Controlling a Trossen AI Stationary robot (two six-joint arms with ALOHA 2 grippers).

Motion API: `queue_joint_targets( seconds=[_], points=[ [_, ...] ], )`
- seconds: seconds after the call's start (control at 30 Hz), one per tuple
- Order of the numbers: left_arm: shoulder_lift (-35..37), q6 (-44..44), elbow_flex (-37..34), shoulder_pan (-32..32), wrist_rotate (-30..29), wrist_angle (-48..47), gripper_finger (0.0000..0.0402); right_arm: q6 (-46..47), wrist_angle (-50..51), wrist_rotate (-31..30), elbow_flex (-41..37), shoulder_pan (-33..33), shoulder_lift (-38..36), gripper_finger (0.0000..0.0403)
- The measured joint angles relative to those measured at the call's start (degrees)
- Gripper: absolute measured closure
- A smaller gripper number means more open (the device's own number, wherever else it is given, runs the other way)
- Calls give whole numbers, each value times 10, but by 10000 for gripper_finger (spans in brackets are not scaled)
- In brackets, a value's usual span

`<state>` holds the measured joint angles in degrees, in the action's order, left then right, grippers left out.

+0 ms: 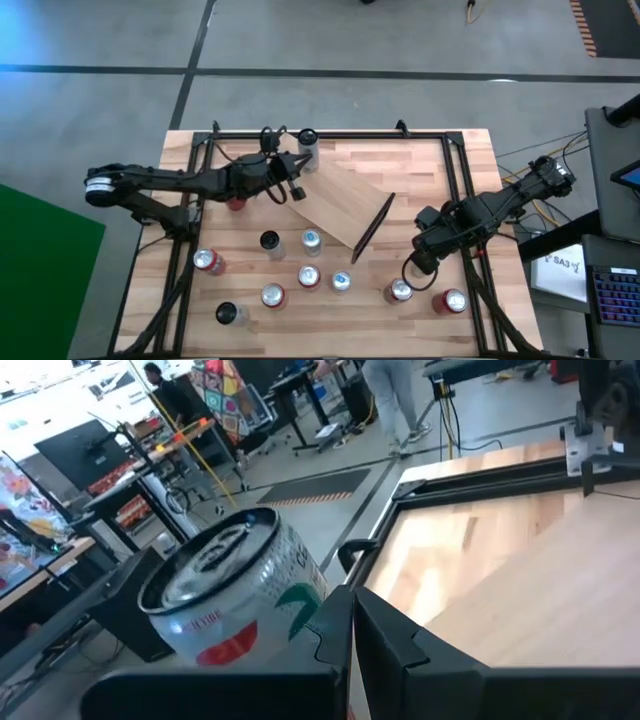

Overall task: Place canned beverage on shelf
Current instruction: Put the white/pink soda can on the shelf

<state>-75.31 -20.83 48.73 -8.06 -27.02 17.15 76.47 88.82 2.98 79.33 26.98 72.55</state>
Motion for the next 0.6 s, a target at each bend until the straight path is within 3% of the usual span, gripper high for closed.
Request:
queue_joint_targets(
  seconds=[0.6],
  points=[
    [-6, 21, 0, -8, 2, 19, 402, 0, -7, -1, 0, 0, 0, 394]
  ],
)
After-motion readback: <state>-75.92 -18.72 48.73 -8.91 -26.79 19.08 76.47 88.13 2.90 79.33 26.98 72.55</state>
